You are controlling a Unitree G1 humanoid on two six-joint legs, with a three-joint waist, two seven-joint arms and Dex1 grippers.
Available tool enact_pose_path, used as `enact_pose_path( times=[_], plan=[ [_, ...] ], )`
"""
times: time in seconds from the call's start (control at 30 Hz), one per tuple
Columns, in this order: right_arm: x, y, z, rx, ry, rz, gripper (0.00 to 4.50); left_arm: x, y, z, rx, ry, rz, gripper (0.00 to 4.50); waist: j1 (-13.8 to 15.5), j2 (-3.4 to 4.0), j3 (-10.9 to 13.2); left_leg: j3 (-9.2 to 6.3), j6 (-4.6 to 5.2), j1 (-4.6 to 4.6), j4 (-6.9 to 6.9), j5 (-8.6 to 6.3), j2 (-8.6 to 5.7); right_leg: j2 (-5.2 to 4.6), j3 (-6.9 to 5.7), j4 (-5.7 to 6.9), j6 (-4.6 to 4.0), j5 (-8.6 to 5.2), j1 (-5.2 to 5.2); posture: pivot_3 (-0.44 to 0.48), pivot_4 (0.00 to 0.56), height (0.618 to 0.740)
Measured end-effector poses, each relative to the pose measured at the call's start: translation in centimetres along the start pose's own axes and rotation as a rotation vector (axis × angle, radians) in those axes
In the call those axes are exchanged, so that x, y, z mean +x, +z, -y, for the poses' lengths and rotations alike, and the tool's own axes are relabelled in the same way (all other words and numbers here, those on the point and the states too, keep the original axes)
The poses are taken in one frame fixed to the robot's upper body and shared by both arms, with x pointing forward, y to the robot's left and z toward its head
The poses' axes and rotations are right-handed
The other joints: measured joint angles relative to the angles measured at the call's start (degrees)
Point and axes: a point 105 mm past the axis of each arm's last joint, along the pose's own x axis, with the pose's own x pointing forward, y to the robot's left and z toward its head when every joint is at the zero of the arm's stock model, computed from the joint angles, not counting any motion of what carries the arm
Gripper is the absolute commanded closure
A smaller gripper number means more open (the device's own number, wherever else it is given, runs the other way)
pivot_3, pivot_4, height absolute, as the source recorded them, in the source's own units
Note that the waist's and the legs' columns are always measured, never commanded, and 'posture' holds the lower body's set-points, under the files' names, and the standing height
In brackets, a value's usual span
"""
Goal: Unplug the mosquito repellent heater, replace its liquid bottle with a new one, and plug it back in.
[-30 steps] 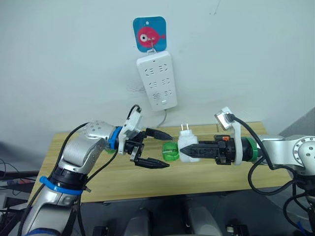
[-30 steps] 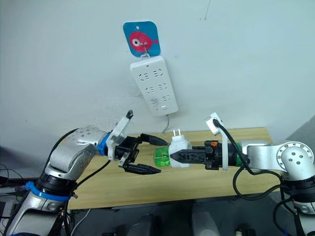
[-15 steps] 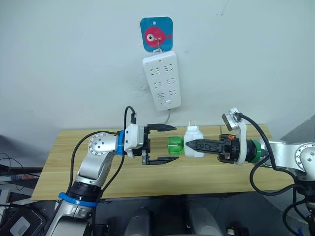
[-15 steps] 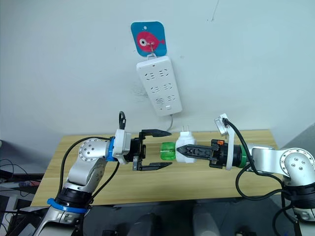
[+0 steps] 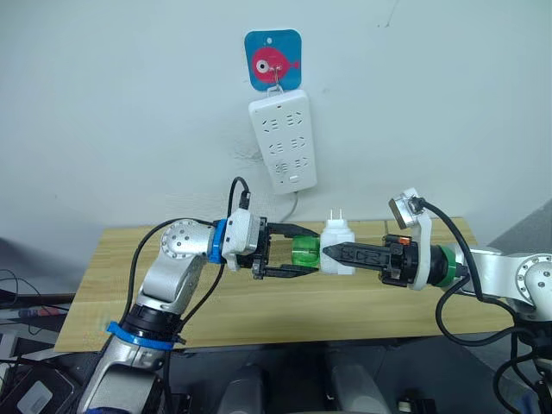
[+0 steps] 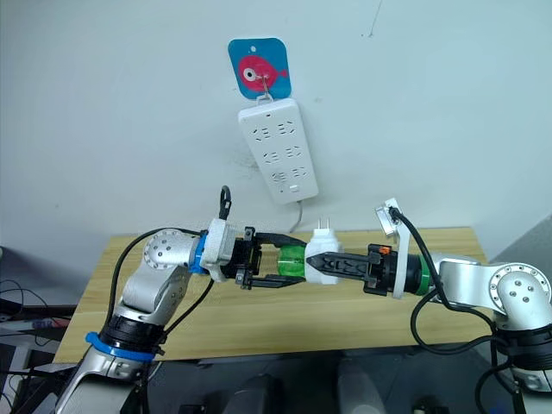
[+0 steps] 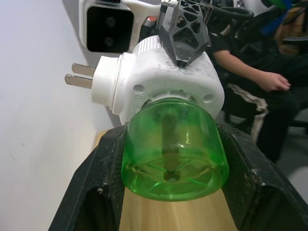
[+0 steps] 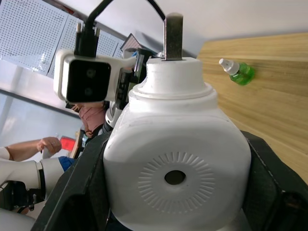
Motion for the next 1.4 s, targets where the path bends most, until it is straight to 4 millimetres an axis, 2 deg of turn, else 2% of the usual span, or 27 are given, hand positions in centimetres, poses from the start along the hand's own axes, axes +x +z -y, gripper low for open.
enact_pose_path(
  times=[0.1, 0.2, 0.27, 0.4, 0.47, 0.57, 0.6, 0.63, 0.73, 0.83, 0.97, 1.1, 1.27, 1.37, 1.4],
  plan=[
    [0.0, -0.2, -0.4, -0.084, -0.024, -0.046, 1.48, 0.0, 0.3, -0.1, -0.259, -0.065, -0.06, 2.21, -0.12, -0.01, 0.01, -0.01, 0.0, -0.01, 0.0, 0.0, -0.01, 0.03, -0.09, 0.01, 0.15, -0.09, -0.01, -0.153, 0.168, 0.74],
    [0.2, -0.2, -1.4, -0.196, -0.009, -0.078, 1.48, -0.3, 1.3, -0.2, -0.649, -0.153, -0.118, 2.21, -0.22, -0.02, 0.01, -0.08, 0.0, 0.0, 0.02, 0.0, 0.01, 0.1, -0.19, 0.06, 0.33, -0.2, -0.01, -0.156, 0.169, 0.74],
    [0.2, -0.1, -1.9, -0.222, 0.015, -0.072, 1.48, -0.5, 1.9, -0.4, -0.819, -0.189, -0.119, 2.21, -0.29, -0.02, 0.01, -0.06, 0.01, 0.04, 0.0, 0.0, 0.01, 0.11, -0.19, 0.07, 0.34, -0.21, -0.01, -0.16, 0.168, 0.74],
    [0.5, -0.3, -2.0, -0.202, 0.033, -0.057, 1.48, -0.8, 2.1, -0.2, -0.9, -0.212, -0.11, 2.21, -0.4, -0.01, 0.02, -0.03, 0.0, 0.03, -0.03, 0.0, 0.02, 0.04, -0.11, 0.09, 0.1, -0.07, -0.09, -0.162, 0.169, 0.74],
    [0.6, -0.3, -2.0, -0.184, 0.034, -0.049, 1.48, -0.9, 2.1, -0.2, -0.861, -0.212, -0.109, 1.5, -0.38, -0.01, 0.02, -0.05, 0.0, 0.03, -0.05, 0.0, 0.03, -0.09, -0.03, 0.09, 0.04, -0.04, -0.1, -0.162, 0.169, 0.74],
    [0.6, -1.2, -1.3, -0.115, -0.001, -0.068, 1.48, -1.0, 1.3, -0.4, -0.618, -0.16, -0.126, 0.57, -0.09, -0.01, 0.01, -0.08, -0.01, 0.02, -0.06, 0.0, 0.04, -0.24, 0.06, 0.04, 0.0, -0.03, -0.08, -0.154, 0.171, 0.74],
    [0.6, -1.3, -1.1, -0.102, -0.009, -0.069, 1.48, -0.9, 1.0, -0.4, -0.573, -0.144, -0.12, 0.29, -0.02, -0.01, 0.02, -0.07, -0.02, 0.0, -0.05, 0.01, 0.03, -0.26, 0.08, 0.04, -0.01, -0.03, -0.09, -0.154, 0.171, 0.74],
    [0.5, -1.2, -1.1, -0.092, -0.015, -0.067, 1.48, -0.8, 0.8, -0.5, -0.521, -0.129, -0.106, 0.24, 0.08, -0.01, 0.02, -0.06, -0.02, -0.01, -0.03, 0.01, 0.01, -0.26, 0.09, 0.02, -0.01, -0.02, -0.08, -0.154, 0.172, 0.74],
    [0.4, -0.8, -0.7, -0.064, -0.024, -0.042, 1.48, -1.0, 0.2, -0.5, -0.311, -0.076, -0.079, 0.24, 0.08, -0.02, 0.01, 0.0, -0.02, 0.0, -0.03, 0.01, 0.01, -0.27, 0.13, -0.07, -0.01, -0.02, -0.04, -0.155, 0.172, 0.74],
    [0.1, -0.6, -0.2, -0.036, -0.039, -0.02, 1.48, -2.0, -0.7, -0.5, -0.165, -0.005, -0.092, 0.24, 0.09, -0.01, 0.01, 0.0, -0.01, 0.0, -0.03, 0.0, 0.02, -0.26, 0.12, -0.05, -0.01, -0.02, -0.04, -0.155, 0.172, 0.74],
    [-0.1, -0.5, 0.0, -0.019, -0.041, -0.007, 1.48, -2.8, -1.4, 0.3, 0.032, 0.045, -0.064, 0.24, 0.15, -0.02, 0.01, -0.01, -0.01, -0.02, -0.04, 0.0, 0.02, -0.27, 0.11, -0.06, -0.02, -0.02, -0.04, -0.148, 0.172, 0.74],
    [-0.1, -0.4, 0.1, -0.011, -0.039, -0.001, 1.48, -1.6, -0.8, 0.5, 0.222, 0.105, 0.028, 0.24, 0.55, -0.03, 0.01, -0.03, -0.01, -0.05, 0.04, 0.0, 0.0, -0.3, 0.09, -0.06, -0.01, 0.0, -0.01, -0.144, 0.171, 0.74],
    [0.0, -0.5, 0.1, -0.008, -0.033, 0.003, 1.48, -0.8, -1.2, 0.7, 0.314, 0.119, 0.054, 0.24, 0.55, -0.02, 0.01, -0.01, -0.01, -0.01, 0.04, 0.0, 0.0, -0.26, 0.09, -0.01, -0.01, 0.0, 0.01, -0.151, 0.17, 0.74],
    [0.1, -0.5, 0.1, -0.006, -0.032, 0.006, 1.48, -0.3, -1.4, 0.7, 0.317, 0.121, 0.061, 0.84, 0.39, -0.02, 0.01, -0.02, 0.0, -0.01, 0.04, 0.0, 0.0, -0.24, 0.08, 0.01, 0.0, 0.0, 0.0, -0.151, 0.17, 0.74],
    [0.1, -0.4, 0.1, -0.006, -0.033, 0.007, 1.48, -0.3, -1.5, 0.6, 0.316, 0.12, 0.058, 1.16, 0.34, -0.02, 0.01, -0.03, 0.0, -0.01, 0.04, 0.0, 0.0, -0.23, 0.07, 0.03, 0.0, 0.0, 0.0, -0.151, 0.17, 0.74]
  ],
)
